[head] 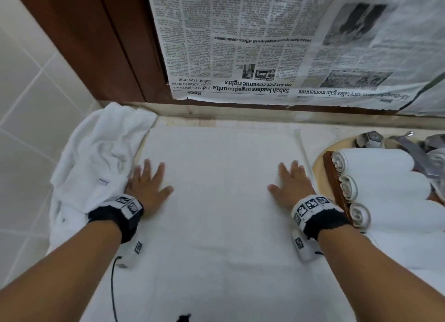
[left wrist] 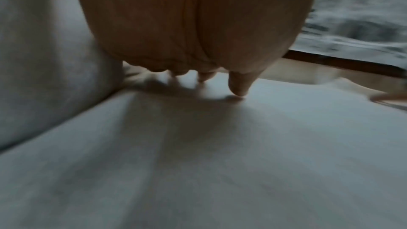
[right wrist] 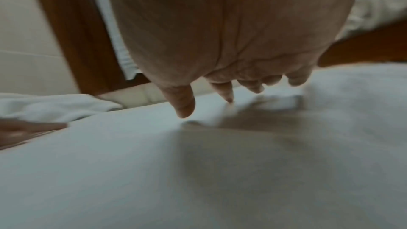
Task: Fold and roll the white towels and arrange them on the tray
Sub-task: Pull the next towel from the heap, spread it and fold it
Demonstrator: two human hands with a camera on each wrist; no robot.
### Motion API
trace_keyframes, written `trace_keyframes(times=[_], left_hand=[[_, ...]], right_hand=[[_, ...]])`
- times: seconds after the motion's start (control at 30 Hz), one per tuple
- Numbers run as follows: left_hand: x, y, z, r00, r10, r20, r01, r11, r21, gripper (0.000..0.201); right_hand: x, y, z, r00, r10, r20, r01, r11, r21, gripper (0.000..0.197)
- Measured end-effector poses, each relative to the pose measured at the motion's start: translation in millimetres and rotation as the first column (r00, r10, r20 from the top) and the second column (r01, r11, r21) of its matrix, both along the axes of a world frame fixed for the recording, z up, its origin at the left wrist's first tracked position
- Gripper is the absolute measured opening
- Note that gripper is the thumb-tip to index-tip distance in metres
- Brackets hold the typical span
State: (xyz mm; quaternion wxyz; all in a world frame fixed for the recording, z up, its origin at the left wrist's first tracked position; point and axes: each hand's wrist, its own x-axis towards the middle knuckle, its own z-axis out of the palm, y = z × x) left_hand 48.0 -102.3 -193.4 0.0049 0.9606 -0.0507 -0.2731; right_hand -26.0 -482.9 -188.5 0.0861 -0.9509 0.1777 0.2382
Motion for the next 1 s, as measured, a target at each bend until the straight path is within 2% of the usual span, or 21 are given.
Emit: trace_keyframes(times=[0.07,0.1,0.17,0.23,0.27,0.33,0.4,0.47,0.53,0.6,0.67,0.73,0.8,0.9,1.0], left_hand=[[-17.8,-23.9,8.6,0.995,-0.089,0.048,0.088,0.996,0.029,0.081],[-32.5,-40.7,10.8,0.989,-0.142,0.052,0.143,0.989,-0.019,0.090],[-72.0,-68.1,10.4,0.963,-0.270,-0.007,0.265,0.951,-0.162,0.118],[-109.2,-66.8,3.6,0.933,-0.342,-0.109,0.309,0.919,-0.245,0.131],[-121.4,-54.1,-0.9,0.937,-0.326,-0.122,0.292,0.928,-0.232,0.129],[-134.1,-15.4,-7.8,0.983,-0.180,-0.044,0.172,0.974,-0.147,0.122],[-134.6,24.4,-14.3,1.000,0.003,0.017,-0.002,0.996,-0.095,0.103],[-135.0,44.1,-9.3,0.997,0.066,0.026,-0.063,0.994,-0.092,0.083],[-146.0,34.7,-0.7,0.995,0.032,0.092,-0.022,0.994,-0.109,0.076],[-170.8,7.0,5.3,0.989,-0.091,0.117,0.108,0.983,-0.149,0.079],[-211.5,-21.9,8.3,0.969,-0.240,0.064,0.248,0.940,-0.234,0.094],[-251.1,-27.0,0.8,0.940,-0.340,-0.012,0.324,0.906,-0.273,0.094],[-276.4,-3.7,-10.6,0.949,-0.314,0.010,0.309,0.928,-0.209,0.092],[-293.7,53.5,-20.9,0.988,-0.098,0.116,0.112,0.986,-0.123,0.087],[-300.1,89.8,-16.4,0.992,0.041,0.119,-0.032,0.996,-0.079,0.071]], right_hand=[[-10.7,28.6,7.5,0.995,0.091,0.047,-0.092,0.996,0.009,0.078],[-19.3,49.6,9.2,0.985,0.156,0.072,-0.159,0.986,0.041,0.076],[-42.8,87.5,6.9,0.955,0.282,0.090,-0.291,0.948,0.125,0.075],[-70.2,101.5,-1.5,0.945,0.323,0.049,-0.326,0.923,0.202,0.079],[-82.6,96.4,-5.8,0.949,0.313,0.027,-0.312,0.931,0.188,0.082],[-105.0,71.7,-9.6,0.978,0.209,-0.008,-0.207,0.972,0.115,0.085],[-123.1,39.4,-9.3,0.998,0.054,-0.036,-0.051,0.996,0.074,0.087],[-137.5,19.7,-4.1,0.997,-0.050,-0.057,0.053,0.998,0.045,0.087],[-148.3,28.9,3.4,0.997,-0.077,-0.022,0.077,0.997,0.017,0.084],[-162.6,65.7,11.0,0.999,-0.015,0.049,0.013,0.999,0.046,0.079],[-186.8,110.2,13.4,0.988,0.124,0.090,-0.135,0.982,0.131,0.076],[-220.3,138.3,4.3,0.972,0.230,0.058,-0.237,0.951,0.198,0.077],[-256.4,135.5,-8.2,0.970,0.239,0.037,-0.242,0.961,0.136,0.078],[-307.0,96.3,-16.4,0.996,0.053,0.076,-0.054,0.998,0.021,0.074],[-334.3,73.6,-11.8,0.990,-0.114,0.086,0.116,0.993,-0.013,0.071]])
